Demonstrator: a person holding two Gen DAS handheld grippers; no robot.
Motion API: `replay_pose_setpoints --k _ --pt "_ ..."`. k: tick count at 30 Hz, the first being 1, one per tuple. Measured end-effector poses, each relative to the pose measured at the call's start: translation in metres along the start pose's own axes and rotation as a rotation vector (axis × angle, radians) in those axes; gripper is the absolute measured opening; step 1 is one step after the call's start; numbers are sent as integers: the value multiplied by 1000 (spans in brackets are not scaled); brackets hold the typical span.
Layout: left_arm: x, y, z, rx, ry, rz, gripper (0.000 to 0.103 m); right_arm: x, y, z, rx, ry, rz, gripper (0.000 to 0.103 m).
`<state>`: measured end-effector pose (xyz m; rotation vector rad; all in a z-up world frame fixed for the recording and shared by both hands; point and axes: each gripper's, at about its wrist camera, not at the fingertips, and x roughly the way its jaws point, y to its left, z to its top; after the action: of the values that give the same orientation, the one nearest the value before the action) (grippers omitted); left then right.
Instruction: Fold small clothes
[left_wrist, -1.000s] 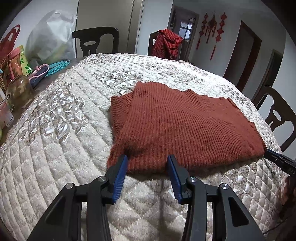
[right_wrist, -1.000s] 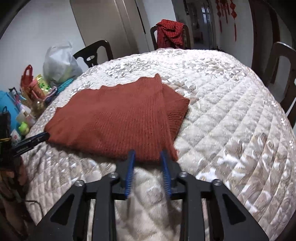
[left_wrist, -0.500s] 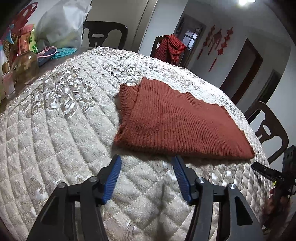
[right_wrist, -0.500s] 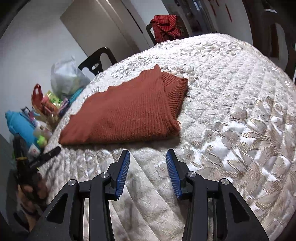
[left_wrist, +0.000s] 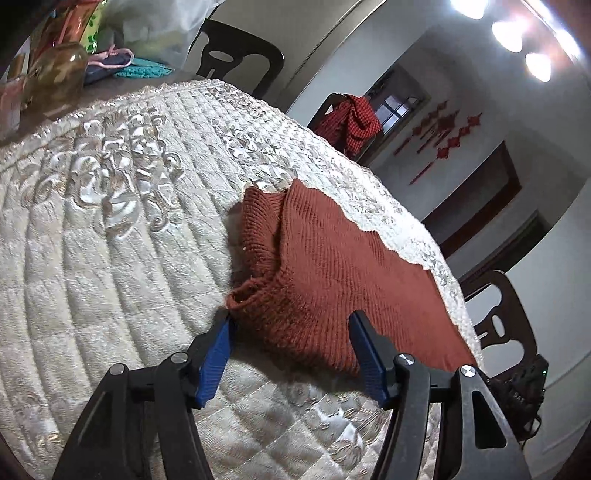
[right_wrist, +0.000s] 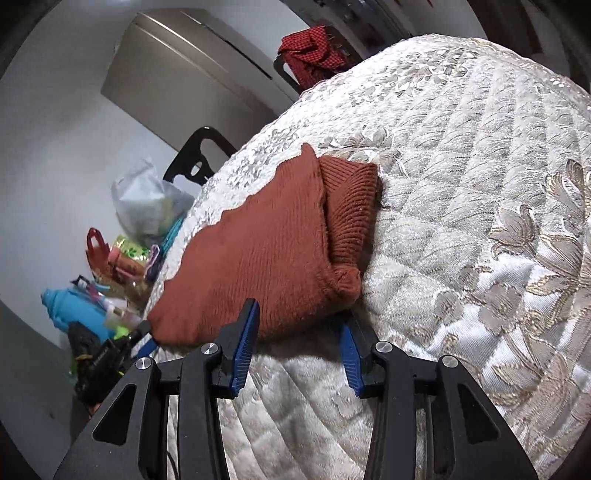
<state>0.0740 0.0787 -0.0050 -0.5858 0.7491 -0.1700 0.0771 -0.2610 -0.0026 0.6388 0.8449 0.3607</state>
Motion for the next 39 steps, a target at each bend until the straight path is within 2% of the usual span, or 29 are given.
replay_pose_setpoints --k 3,5,8,9,10,11,13,19,27,33,39 --pt "1 -1 0 -6 -1 -13 60 2 1 2 1 -2 0 42" --pt "5 -2 0 -7 16 -16 43 3 1 4 10 -9 5 42" --pt "11 -5 3 2 21 2 33 5 0 6 22 -17 6 42" --pt "12 -6 4 4 21 2 30 5 0 7 20 -17 3 38" --pt "13 -7 4 10 20 7 26 6 0 9 19 -16 -2 27" --pt "14 -10 5 22 18 9 23 7 -1 10 20 -15 -5 21" --pt "12 -14 4 44 11 9 20 8 -2 11 26 -15 -4 15" --pt "-12 -20 -7 94 5 -30 18 -13 5 1 -15 -27 20 14" --pt "-46 -17 -40 127 26 -79 18 -54 4 -36 -35 4 22 14" --pt "-48 -11 -59 119 52 -80 18 -54 -8 -45 -22 33 -24 14" --pt "-44 -6 -58 124 61 -69 19 -53 -11 -48 -36 39 -27 14"
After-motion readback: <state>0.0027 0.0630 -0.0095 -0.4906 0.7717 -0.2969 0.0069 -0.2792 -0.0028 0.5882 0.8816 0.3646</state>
